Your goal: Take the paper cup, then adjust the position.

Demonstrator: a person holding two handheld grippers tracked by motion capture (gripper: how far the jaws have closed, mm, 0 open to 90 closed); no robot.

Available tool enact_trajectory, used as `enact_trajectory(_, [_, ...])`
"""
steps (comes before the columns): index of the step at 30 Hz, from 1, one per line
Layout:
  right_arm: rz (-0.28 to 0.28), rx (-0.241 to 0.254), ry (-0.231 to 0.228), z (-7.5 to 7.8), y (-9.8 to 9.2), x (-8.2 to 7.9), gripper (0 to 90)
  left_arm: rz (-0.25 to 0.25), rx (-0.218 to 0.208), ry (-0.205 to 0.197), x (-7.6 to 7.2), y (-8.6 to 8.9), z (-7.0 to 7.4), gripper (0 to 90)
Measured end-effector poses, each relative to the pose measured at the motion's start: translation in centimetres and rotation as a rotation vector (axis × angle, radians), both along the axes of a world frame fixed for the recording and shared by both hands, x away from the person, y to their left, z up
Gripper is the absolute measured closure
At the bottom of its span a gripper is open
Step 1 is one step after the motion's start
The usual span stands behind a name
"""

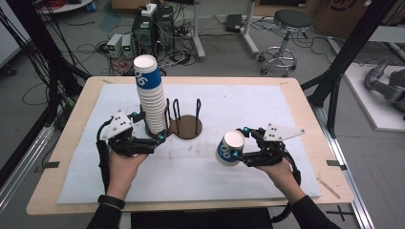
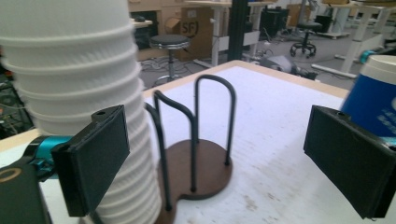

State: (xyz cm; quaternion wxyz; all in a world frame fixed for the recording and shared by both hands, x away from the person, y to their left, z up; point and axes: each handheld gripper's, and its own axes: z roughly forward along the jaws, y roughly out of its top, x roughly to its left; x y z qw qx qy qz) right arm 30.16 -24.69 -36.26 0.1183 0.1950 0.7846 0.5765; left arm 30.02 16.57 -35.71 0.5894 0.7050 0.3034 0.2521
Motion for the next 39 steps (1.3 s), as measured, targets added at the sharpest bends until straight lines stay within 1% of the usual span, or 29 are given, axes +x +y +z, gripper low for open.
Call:
enact_trajectory(4, [0.002,0.001,0.004,0.0,0.0,0.1,30.0,-0.023,-0.009,0.005,-0.9,-0.7,-0.6,6.8])
enact_trajectory(7, [0.001,-0.001,0.0,-0.1,0.0,0.0,30.0,-0.029,0.0,0.008,-1.3,-1.0,-1.3,6.8])
enact_trajectory(8, [0.001,-0.002,-0.001,-0.1,0.0,0.1,30.0,-0.035,-0.006,0.012,-1.4,-1.0,-1.6,6.8])
enact_trajectory(10, [0.007,-0.005,0.0,-0.1,0.0,0.0,30.0,-0.029,0.009,0.02,-1.5,-1.1,-2.0,6.8])
enact_trajectory(11, [0.008,-0.004,-0.004,-0.1,0.1,0.0,30.0,-0.033,0.005,0.023,-1.5,-1.1,-2.1,6.8])
enact_trajectory(13, [0.006,-0.007,-0.003,-0.2,0.1,0.1,30.0,-0.03,0.017,0.024,-1.6,-1.2,-2.3,6.8])
enact_trajectory(15, [0.006,-0.008,-0.002,-0.2,0.1,0.1,30.0,-0.041,0.008,0.027,-1.7,-1.3,-2.5,6.8])
enact_trajectory(17, [0.0,-0.007,0.002,-0.3,0.1,0.1,30.0,-0.039,0.01,0.01,-1.9,-1.4,-2.8,6.8])
enact_trajectory(18, [-0.006,-0.008,0.002,-0.3,0.1,0.1,29.9,-0.045,0.021,0.007,-1.9,-1.5,-3.0,6.8])
enact_trajectory(20, [-0.006,-0.007,0.001,-0.3,0.2,0.1,30.0,-0.035,0.036,0.011,-2.0,-1.6,-3.5,6.8])
enact_trajectory(22, [-0.008,-0.009,0.002,-0.3,0.2,0.1,29.9,-0.034,0.021,0.018,-2.1,-1.4,-3.9,6.8])
enact_trajectory(24, [-0.008,-0.011,0.007,-0.3,0.2,0.2,29.9,-0.021,0.026,0.011,-2.2,-1.4,-3.8,6.8])
enact_trajectory(26, [-0.011,-0.009,0.006,-0.3,0.2,0.3,30.0,-0.022,0.008,0.003,-2.4,-1.3,-3.7,6.8])
enact_trajectory(28, [-0.015,-0.007,0.006,-0.3,0.1,0.3,30.0,-0.025,0.013,-0.001,-2.5,-1.6,-3.8,6.8])
enact_trajectory(30, [-0.014,-0.006,0.008,-0.3,0.1,0.3,30.0,-0.032,0.03,0.003,-2.4,-2.0,-3.9,6.8])
enact_trajectory(34, [-0.007,-0.007,0.006,-0.3,0.3,0.2,30.0,-0.075,0.049,0.009,-2.3,-2.8,-4.0,6.8])
enact_trajectory(39, [-0.001,0.003,0.008,-0.2,0.2,0.1,30.0,-0.134,0.055,0.011,-2.3,-3.7,-4.1,6.8])
